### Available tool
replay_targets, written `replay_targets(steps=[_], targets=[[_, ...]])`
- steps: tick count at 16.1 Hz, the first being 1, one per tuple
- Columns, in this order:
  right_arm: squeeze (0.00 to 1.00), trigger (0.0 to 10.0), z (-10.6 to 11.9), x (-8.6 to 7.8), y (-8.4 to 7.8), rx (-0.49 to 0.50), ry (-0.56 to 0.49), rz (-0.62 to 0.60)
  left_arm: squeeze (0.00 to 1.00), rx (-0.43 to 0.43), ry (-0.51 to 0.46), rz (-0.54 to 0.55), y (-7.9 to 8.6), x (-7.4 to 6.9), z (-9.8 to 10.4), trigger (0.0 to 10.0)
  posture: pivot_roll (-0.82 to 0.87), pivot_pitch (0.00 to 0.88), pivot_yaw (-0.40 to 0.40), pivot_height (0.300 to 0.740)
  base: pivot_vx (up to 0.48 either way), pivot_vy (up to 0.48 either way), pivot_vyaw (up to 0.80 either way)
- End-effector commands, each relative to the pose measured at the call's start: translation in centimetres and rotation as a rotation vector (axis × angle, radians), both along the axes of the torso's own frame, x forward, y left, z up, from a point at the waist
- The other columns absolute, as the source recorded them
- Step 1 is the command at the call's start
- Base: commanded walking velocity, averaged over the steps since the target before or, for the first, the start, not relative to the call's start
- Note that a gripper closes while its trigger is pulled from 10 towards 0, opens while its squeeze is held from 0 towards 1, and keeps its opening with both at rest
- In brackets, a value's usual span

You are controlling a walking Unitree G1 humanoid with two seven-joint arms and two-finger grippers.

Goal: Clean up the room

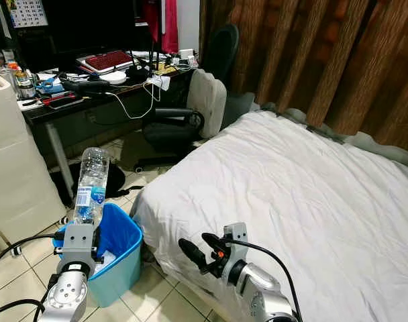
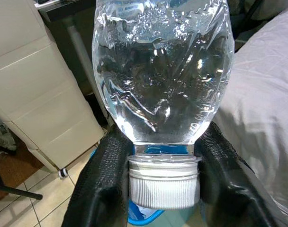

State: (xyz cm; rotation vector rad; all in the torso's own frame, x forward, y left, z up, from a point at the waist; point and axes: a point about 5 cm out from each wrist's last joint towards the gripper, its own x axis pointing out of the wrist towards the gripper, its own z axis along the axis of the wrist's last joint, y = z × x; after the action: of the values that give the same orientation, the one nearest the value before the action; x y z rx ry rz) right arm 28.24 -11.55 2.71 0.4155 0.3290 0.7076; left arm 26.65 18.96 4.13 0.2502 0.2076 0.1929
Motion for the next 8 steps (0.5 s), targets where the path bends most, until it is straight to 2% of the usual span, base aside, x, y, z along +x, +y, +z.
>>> replay_targets(steps=[1,2,3,4,6,8], targets=[[0.0,10.0,0.2,0.4,-0.2,-0.014,-0.006,-0.009,0.0,0.0,-0.048,-0.026,-0.5,0.7,0.9,10.0,0.18,0.014,-0.076,0.74,0.0,0.0,0.41],[0.0,10.0,0.2,0.4,-0.2,-0.013,-0.01,-0.008,0.0,-0.021,-0.059,-0.031,-0.5,0.7,1.0,10.0,0.18,0.015,-0.077,0.74,0.277,0.0,0.41],[0.0,10.0,0.4,0.3,0.0,-0.021,-0.03,0.023,0.0,-0.141,-0.005,-0.037,-0.9,1.0,0.2,10.0,0.17,0.021,-0.084,0.74,0.48,0.0,0.59],[0.0,10.0,0.4,0.3,0.0,-0.031,-0.038,0.029,0.0,-0.178,0.019,-0.047,-1.1,1.2,-0.1,10.0,0.16,0.022,-0.084,0.74,0.48,0.0,0.59],[0.0,10.0,0.4,0.3,0.0,-0.036,-0.039,0.023,0.0,-0.178,0.02,-0.048,-1.2,1.2,-0.1,10.0,0.16,0.023,-0.083,0.74,0.48,0.0,0.59],[0.0,10.0,0.3,0.5,-0.3,-0.039,-0.027,-0.018,0.0,-0.176,0.016,-0.051,-1.2,1.2,-0.1,10.0,0.16,0.021,-0.081,0.74,0.48,0.0,0.0]])
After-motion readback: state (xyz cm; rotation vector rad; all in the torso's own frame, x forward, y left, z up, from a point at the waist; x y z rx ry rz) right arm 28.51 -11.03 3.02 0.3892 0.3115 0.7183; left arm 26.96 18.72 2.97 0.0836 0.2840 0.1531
